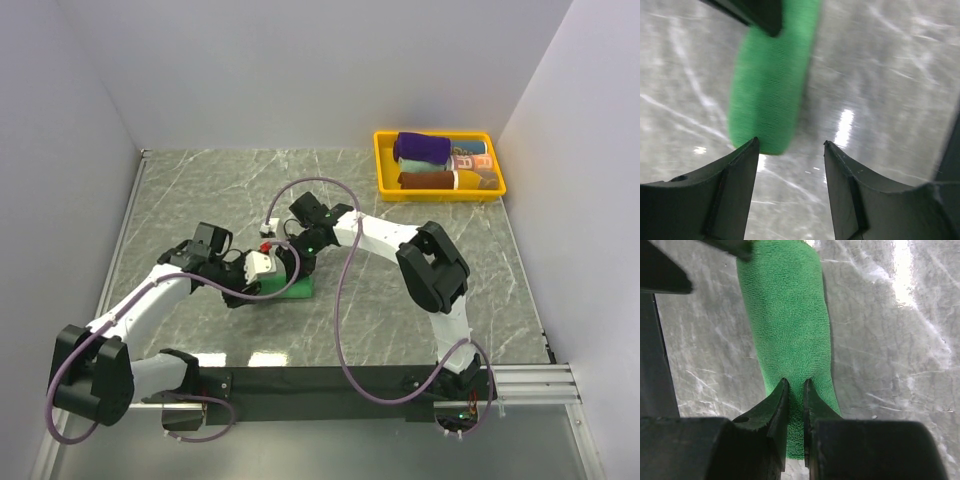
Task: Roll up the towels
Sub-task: Roll the towel, then place the rolled towel into the container
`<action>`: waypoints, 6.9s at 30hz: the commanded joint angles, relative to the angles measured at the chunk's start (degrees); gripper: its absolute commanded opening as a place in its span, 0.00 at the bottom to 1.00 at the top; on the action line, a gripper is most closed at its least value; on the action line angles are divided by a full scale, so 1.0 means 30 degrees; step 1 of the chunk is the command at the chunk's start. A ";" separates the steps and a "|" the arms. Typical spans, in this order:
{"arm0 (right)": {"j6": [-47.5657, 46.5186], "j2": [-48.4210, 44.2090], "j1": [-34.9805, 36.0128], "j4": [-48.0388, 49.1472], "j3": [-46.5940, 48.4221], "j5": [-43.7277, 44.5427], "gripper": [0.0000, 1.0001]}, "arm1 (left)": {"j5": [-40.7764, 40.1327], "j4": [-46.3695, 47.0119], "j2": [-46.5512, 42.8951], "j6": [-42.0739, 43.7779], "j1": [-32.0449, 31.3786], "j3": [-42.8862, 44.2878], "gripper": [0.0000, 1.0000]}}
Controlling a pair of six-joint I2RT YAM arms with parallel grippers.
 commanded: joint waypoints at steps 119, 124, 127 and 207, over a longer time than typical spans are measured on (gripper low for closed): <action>-0.4128 -0.0754 0.4654 0.5858 -0.5349 1.2638 0.57 | 0.1622 -0.5884 1.5538 0.1587 0.1384 1.0253 0.45; -0.4334 -0.0726 0.4272 0.4717 -0.5497 1.1231 0.47 | 0.2853 -0.6881 1.5540 0.1323 0.3372 1.1135 0.54; -0.4480 -0.0492 0.4097 0.3664 -0.5146 1.0413 0.34 | 0.3263 -0.7204 1.4724 0.1177 0.4399 1.1370 0.57; -2.2234 0.2702 -1.6793 0.6241 0.5431 0.4842 0.22 | 0.2063 -0.2077 0.5783 -0.6851 0.6630 1.0872 0.99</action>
